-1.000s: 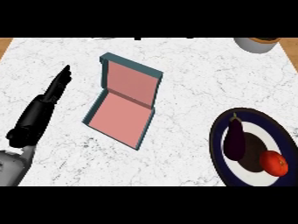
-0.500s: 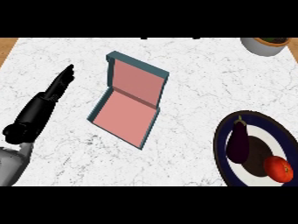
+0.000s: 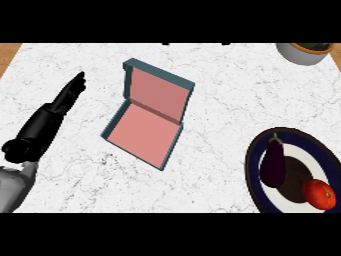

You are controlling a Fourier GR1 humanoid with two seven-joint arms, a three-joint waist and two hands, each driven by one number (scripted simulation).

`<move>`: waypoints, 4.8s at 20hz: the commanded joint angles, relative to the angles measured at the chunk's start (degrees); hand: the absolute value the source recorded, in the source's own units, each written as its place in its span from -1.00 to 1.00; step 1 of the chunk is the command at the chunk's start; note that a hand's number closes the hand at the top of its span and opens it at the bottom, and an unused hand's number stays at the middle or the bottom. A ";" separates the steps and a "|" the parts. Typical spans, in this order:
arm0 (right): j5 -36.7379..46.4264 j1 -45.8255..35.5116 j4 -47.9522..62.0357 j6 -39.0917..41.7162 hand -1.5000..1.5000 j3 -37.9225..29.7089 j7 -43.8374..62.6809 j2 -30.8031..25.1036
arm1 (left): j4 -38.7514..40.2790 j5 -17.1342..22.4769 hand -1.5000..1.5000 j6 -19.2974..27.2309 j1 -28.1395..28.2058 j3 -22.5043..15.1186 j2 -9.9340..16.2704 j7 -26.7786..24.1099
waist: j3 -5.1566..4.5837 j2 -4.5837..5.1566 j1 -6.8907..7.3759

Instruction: Pick the tomato from the plate and place it in the cardboard box

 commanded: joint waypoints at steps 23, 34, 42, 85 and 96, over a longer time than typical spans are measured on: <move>11.13 -1.54 -29.93 7.62 -1.00 7.69 40.97 16.38 | 2.43 -8.16 0.00 -6.79 2.45 6.85 -7.29 -2.39 | 0.04 0.03 -0.18; 26.02 -4.01 -21.10 7.94 -1.00 9.99 34.59 21.39 | -6.25 -11.97 0.00 -8.48 5.78 8.61 -10.97 3.49 | 0.06 -0.02 0.04; 30.64 -6.23 -12.74 8.24 -1.00 8.80 24.76 22.63 | -4.07 -13.79 0.00 -11.27 4.50 12.12 -13.17 2.68 | 0.06 0.02 -0.07; 64.07 -25.78 -13.36 -17.21 1.00 44.24 18.19 58.31 | -1.18 -18.55 0.00 -20.28 -0.40 13.74 -19.33 1.88 | -0.44 0.35 9.25; 62.35 -44.20 -14.85 -27.59 1.00 61.11 50.58 58.85 | 1.13 -19.54 0.00 -19.14 -2.26 14.20 -19.67 2.50 | -0.14 -0.04 6.97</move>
